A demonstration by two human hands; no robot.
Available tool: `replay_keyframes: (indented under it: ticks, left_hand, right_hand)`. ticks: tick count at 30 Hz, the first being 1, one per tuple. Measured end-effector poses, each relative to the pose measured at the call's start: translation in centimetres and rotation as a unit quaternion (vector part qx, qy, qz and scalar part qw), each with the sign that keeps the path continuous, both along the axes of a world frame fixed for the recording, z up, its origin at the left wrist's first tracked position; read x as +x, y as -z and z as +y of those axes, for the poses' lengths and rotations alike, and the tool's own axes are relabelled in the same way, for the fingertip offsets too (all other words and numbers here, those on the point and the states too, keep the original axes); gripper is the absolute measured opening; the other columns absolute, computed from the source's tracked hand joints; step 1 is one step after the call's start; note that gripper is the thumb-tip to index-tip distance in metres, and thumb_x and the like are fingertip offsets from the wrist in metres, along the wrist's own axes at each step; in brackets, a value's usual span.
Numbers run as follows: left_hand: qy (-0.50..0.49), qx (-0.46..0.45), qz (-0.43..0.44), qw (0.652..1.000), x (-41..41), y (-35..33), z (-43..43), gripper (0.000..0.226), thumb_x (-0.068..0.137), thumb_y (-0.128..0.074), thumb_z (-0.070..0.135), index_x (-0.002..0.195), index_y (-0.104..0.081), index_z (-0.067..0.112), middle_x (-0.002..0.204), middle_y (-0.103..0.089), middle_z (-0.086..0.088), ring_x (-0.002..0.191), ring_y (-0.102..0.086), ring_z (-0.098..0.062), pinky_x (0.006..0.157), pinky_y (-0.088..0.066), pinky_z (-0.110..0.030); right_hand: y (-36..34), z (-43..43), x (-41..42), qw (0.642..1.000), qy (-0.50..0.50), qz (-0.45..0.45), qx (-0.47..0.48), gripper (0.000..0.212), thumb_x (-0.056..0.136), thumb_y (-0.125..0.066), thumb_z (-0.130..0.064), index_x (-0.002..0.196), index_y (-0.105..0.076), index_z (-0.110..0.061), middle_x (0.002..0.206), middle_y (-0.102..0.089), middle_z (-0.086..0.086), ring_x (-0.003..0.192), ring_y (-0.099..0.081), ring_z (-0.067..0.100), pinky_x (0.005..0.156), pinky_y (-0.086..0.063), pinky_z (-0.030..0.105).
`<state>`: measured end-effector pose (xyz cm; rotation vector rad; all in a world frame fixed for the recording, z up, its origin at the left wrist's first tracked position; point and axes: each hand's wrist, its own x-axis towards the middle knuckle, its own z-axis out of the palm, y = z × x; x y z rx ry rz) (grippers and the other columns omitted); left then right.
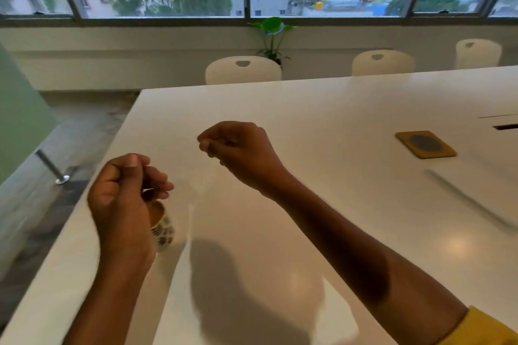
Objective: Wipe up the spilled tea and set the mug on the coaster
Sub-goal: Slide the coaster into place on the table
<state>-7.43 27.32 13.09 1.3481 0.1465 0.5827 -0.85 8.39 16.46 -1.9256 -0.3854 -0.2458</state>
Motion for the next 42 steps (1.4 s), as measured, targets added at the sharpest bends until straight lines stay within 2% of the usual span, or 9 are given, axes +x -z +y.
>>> replay_keyframes:
  ticks: [6,12,19,22,27,32,36,39,42]
  left_hand:
    - [0.105,-0.017,0.055,0.993,3.8,0.4,-15.4,0.043,0.108,-0.05,0.02,0.071,-0.071,0.026,0.068,-0.074,-0.001,0.065,-0.076,-0.021,0.067,-0.067,-0.031]
    - [0.177,0.003,0.108,0.978,8.4,0.7,-28.0,0.027,0.108,-0.052,0.016,0.091,-0.072,0.01,0.074,-0.077,-0.007,0.071,-0.078,-0.023,0.066,-0.067,-0.03]
    - [0.233,0.008,0.186,0.955,14.0,1.4,-38.9,0.025,0.111,-0.053,0.01,0.121,-0.073,0.001,0.091,-0.077,-0.014,0.081,-0.075,-0.027,0.069,-0.066,-0.029]
    - [0.261,0.016,0.221,0.94,16.3,2.2,-43.0,0.026,0.112,-0.057,0.014,0.127,-0.071,-0.001,0.101,-0.076,-0.017,0.089,-0.074,-0.029,0.077,-0.066,-0.033]
    - [0.32,0.064,0.282,0.902,19.5,4.3,-49.2,0.025,0.112,-0.06,0.02,0.128,-0.066,0.002,0.12,-0.075,-0.023,0.102,-0.073,-0.034,0.098,-0.064,-0.048]
    - [0.346,0.072,0.327,0.876,22.5,7.4,-55.7,0.014,0.109,-0.063,0.015,0.117,-0.066,0.004,0.109,-0.072,-0.021,0.098,-0.071,-0.033,0.098,-0.064,-0.048]
    - [0.35,0.124,0.359,0.856,25.0,9.7,-60.9,0.013,0.107,-0.065,0.013,0.11,-0.069,0.001,0.105,-0.075,-0.022,0.087,-0.07,-0.029,0.08,-0.067,-0.038]
    - [0.356,0.14,0.386,0.839,26.1,11.3,-63.9,0.024,0.105,-0.064,0.018,0.119,-0.067,-0.001,0.109,-0.076,-0.023,0.085,-0.07,-0.028,0.091,-0.066,-0.043]
    - [0.359,0.13,0.402,0.832,26.3,12.1,-65.8,0.018,0.103,-0.062,0.02,0.105,-0.06,0.002,0.083,-0.059,-0.013,0.064,-0.053,-0.021,0.064,-0.052,-0.032]
  right_hand:
    - [0.4,-13.9,2.2,0.995,0.089,-0.012,0.051,0.02,0.102,-0.071,-0.015,0.119,-0.08,-0.009,0.107,-0.083,0.005,0.088,-0.08,0.016,0.084,-0.067,0.033]
    - [1.1,-26.4,4.7,0.987,0.148,0.009,0.064,0.018,0.102,-0.071,-0.015,0.117,-0.08,-0.011,0.104,-0.084,0.002,0.086,-0.08,0.015,0.072,-0.065,0.024]
    - [3.1,-39.0,7.7,0.971,0.224,0.051,0.062,0.015,0.101,-0.073,-0.018,0.113,-0.08,-0.016,0.099,-0.084,-0.002,0.084,-0.081,0.013,0.072,-0.067,0.029]
    - [4.4,-43.5,9.2,0.961,0.259,0.068,0.065,0.013,0.099,-0.074,-0.018,0.11,-0.081,-0.018,0.096,-0.084,-0.004,0.082,-0.081,0.013,0.071,-0.067,0.031]
    - [6.8,-49.8,11.9,0.944,0.309,0.091,0.071,0.012,0.098,-0.075,-0.017,0.108,-0.082,-0.018,0.096,-0.084,-0.001,0.083,-0.082,0.017,0.075,-0.068,0.036]
    - [10.0,-56.2,14.8,0.927,0.351,0.119,0.053,0.009,0.096,-0.076,-0.017,0.103,-0.083,-0.018,0.096,-0.083,0.001,0.085,-0.081,0.022,0.08,-0.069,0.04]
    - [13.2,-60.9,16.7,0.913,0.379,0.14,-0.049,0.014,0.097,-0.074,-0.015,0.106,-0.083,-0.01,0.103,-0.082,0.007,0.097,-0.078,0.027,0.093,-0.064,0.048]
    - [15.0,-63.9,17.5,0.891,0.393,0.139,-0.178,0.019,0.099,-0.069,-0.014,0.11,-0.081,-0.004,0.109,-0.082,0.015,0.101,-0.076,0.03,0.094,-0.062,0.046]
    - [16.0,-66.2,18.6,0.855,0.395,0.182,-0.284,0.031,0.097,-0.068,-0.02,0.12,-0.076,-0.001,0.118,-0.077,0.022,0.11,-0.073,0.039,0.091,-0.061,0.047]
